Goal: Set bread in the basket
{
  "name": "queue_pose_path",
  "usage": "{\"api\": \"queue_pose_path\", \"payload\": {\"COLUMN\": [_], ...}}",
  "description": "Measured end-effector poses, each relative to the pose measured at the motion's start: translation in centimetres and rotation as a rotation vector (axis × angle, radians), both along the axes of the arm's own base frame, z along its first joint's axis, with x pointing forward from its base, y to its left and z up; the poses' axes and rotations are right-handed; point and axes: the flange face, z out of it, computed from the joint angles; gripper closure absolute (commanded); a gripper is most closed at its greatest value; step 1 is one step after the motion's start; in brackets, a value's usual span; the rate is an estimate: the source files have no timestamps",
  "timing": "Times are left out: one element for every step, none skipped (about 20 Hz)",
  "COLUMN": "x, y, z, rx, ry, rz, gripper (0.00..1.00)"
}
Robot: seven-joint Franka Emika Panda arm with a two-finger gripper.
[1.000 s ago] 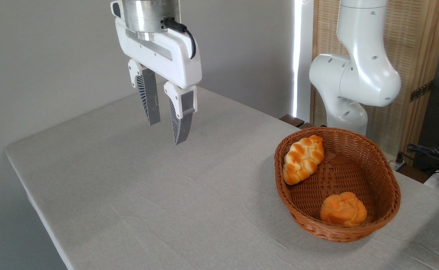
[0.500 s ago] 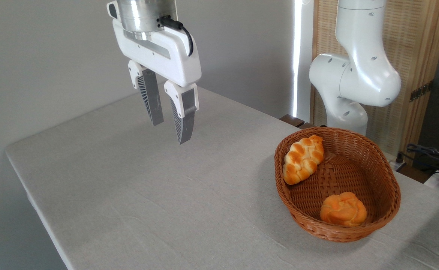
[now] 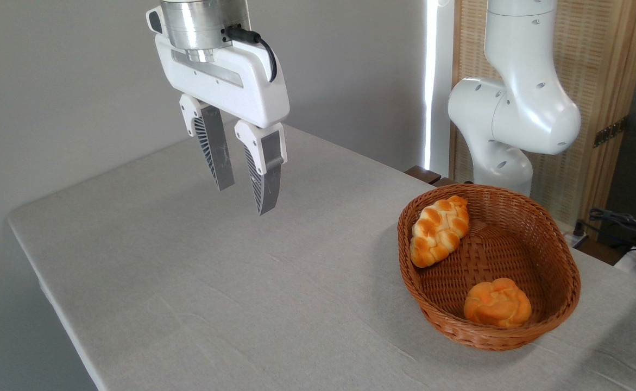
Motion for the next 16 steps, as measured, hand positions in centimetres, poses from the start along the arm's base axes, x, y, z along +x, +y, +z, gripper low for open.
{"api": "queue_pose_path", "payload": {"x": [0.00, 0.00, -0.02, -0.05, -0.09, -0.11, -0.11, -0.11, -0.11, -0.12, -0.14, -0.15, -0.16, -0.16, -0.16, -0.15], "y": [0.00, -0.02, -0.13, -0.37, -0.68, -0.89, -0.98, -0.99, -0.95, -0.92, -0.89, -0.90, -0.93, -0.89, -0.82, -0.73], "z": [0.02, 0.04, 0.05, 0.04, 0.03, 0.02, 0.02, 0.02, 0.03, 0.02, 0.00, 0.00, -0.01, -0.01, -0.01, 0.00], "rx": [0.000, 0.000, 0.000, 0.000, 0.000, 0.001, 0.001, 0.002, 0.002, 0.002, 0.002, 0.002, 0.002, 0.002, 0.002, 0.002], "ry": [0.000, -0.001, 0.001, 0.002, 0.004, 0.005, 0.005, 0.005, 0.005, 0.006, 0.008, 0.009, 0.009, 0.010, 0.010, 0.010], "rz": [0.001, 0.002, 0.000, -0.005, -0.010, -0.012, -0.013, -0.013, -0.013, -0.012, -0.012, -0.012, -0.013, -0.012, -0.011, -0.009], "gripper": [0.00, 0.00, 0.00, 0.00, 0.00, 0.00, 0.00, 0.00, 0.00, 0.00, 0.00, 0.00, 0.00, 0.00, 0.00, 0.00]}}
